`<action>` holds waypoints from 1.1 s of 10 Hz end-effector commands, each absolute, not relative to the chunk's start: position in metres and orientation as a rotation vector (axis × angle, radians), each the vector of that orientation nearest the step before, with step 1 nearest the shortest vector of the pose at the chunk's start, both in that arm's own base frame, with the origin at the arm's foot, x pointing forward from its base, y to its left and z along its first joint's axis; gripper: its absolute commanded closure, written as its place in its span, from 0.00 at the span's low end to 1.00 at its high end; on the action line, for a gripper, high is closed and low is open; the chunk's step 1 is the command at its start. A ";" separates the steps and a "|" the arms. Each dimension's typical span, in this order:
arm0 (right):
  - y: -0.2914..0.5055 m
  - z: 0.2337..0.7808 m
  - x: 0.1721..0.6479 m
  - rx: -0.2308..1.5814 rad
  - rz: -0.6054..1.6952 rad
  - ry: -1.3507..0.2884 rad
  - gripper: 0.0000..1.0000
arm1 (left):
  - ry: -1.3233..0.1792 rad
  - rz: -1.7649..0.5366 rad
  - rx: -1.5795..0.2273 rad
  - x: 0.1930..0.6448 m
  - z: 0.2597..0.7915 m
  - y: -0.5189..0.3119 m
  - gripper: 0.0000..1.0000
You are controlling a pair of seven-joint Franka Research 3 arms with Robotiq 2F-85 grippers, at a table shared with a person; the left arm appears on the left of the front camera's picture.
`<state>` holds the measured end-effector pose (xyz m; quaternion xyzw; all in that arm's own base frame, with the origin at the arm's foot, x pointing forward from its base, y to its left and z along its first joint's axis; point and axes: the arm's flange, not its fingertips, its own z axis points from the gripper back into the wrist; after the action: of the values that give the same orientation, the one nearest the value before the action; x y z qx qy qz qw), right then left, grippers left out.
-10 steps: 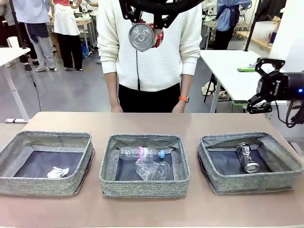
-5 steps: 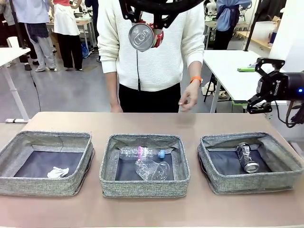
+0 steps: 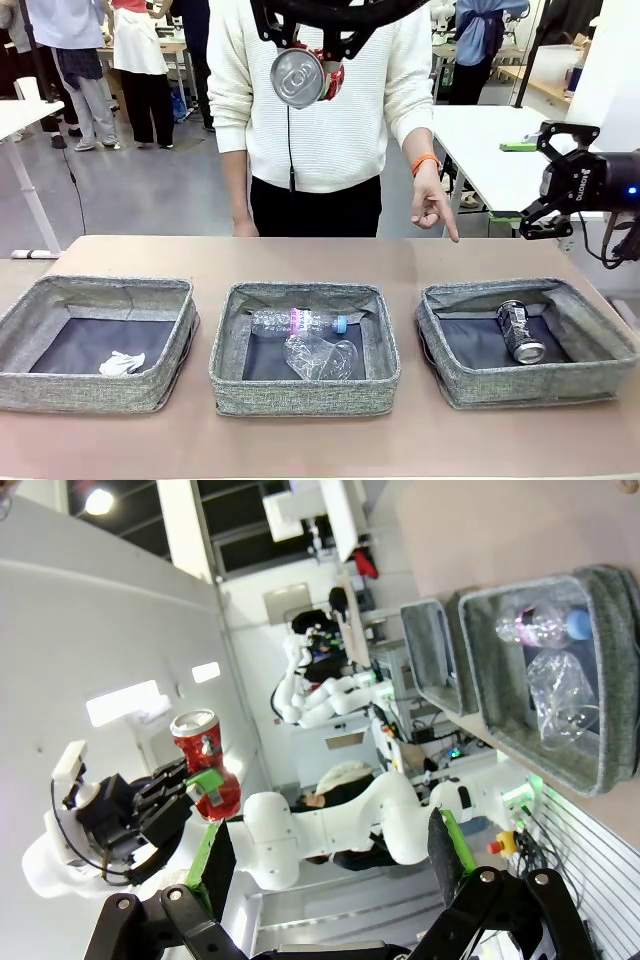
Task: Sort the waste into the appropriate baskets.
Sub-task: Place the picked waste into the Fabric basket indicated by the person.
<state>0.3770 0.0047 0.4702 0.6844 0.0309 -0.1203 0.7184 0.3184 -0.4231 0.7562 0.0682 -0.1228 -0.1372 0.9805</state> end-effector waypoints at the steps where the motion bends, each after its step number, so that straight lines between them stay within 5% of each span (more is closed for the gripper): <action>1: 0.003 0.472 0.378 1.519 -0.246 0.064 0.00 | -0.255 -0.273 0.142 0.315 0.758 -0.421 0.74; 4: 0.005 0.470 0.377 1.514 -0.266 0.068 0.00 | -0.247 -0.276 0.137 0.318 0.756 -0.423 0.73; 7: -0.126 0.457 0.339 1.428 -0.315 -0.207 0.00 | -0.245 -0.386 -0.055 0.310 0.656 -0.424 0.73; 10: -0.229 0.463 0.279 1.656 -0.494 -0.482 0.00 | -0.285 -0.605 -0.211 0.292 0.571 -0.501 0.73; 11: -0.186 0.458 0.302 1.462 -0.431 -0.292 0.00 | -0.333 -0.719 -0.183 0.289 0.560 -0.533 0.73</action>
<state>0.2659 -0.2323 0.4594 0.6840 -0.1774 -0.2284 0.6697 0.2925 -0.5204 0.5645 -0.0892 -0.1419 -0.2874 0.9430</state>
